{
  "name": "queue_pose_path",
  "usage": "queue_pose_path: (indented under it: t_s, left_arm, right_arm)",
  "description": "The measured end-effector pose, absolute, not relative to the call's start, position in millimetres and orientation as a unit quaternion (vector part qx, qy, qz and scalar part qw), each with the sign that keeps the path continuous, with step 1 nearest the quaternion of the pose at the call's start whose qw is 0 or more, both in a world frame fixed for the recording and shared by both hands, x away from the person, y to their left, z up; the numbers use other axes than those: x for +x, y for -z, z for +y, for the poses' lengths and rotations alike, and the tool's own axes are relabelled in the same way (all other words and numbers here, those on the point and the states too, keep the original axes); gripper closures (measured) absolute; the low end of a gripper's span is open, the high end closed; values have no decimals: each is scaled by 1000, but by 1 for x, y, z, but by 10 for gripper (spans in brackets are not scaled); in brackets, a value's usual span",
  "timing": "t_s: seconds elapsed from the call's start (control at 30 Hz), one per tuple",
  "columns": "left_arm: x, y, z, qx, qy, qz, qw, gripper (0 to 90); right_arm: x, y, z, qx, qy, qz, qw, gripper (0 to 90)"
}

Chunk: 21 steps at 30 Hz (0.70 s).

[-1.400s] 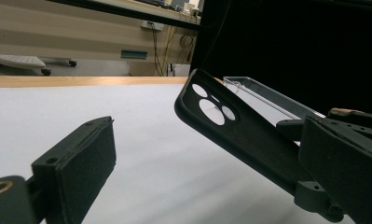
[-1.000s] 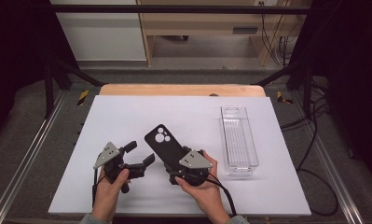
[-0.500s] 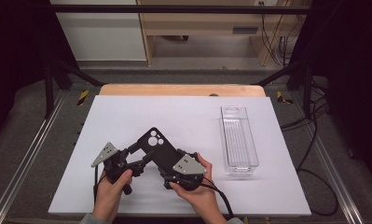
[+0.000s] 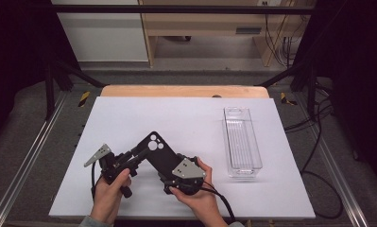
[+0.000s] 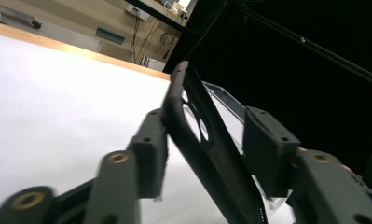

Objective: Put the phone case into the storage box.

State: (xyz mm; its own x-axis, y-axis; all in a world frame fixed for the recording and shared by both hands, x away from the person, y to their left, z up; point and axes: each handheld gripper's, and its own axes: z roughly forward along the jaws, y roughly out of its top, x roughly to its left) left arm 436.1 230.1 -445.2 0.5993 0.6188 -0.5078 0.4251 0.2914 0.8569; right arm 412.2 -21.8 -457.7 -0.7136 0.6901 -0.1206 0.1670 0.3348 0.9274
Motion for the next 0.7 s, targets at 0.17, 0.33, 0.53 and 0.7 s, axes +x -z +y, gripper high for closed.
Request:
queue_pose_path:
  t_s: [0.17, 0.33, 0.53, 0.7]
  left_arm:
    - [436, 446, 233, 580, -54, 447, 678, 649]
    - [435, 448, 234, 567, -41, 453, 687, 740]
    - [431, 446, 231, 562, -35, 450, 693, 767]
    - [428, 445, 229, 553, -26, 452, 699, 790]
  right_arm:
    - [413, 460, -20, 278, -499, 779, 257, 153]
    - [412, 461, -19, 279, -496, 782, 255, 152]
    - [412, 461, -18, 283, -491, 784, 254, 150]
    - [412, 462, -17, 289, -489, 784, 251, 148]
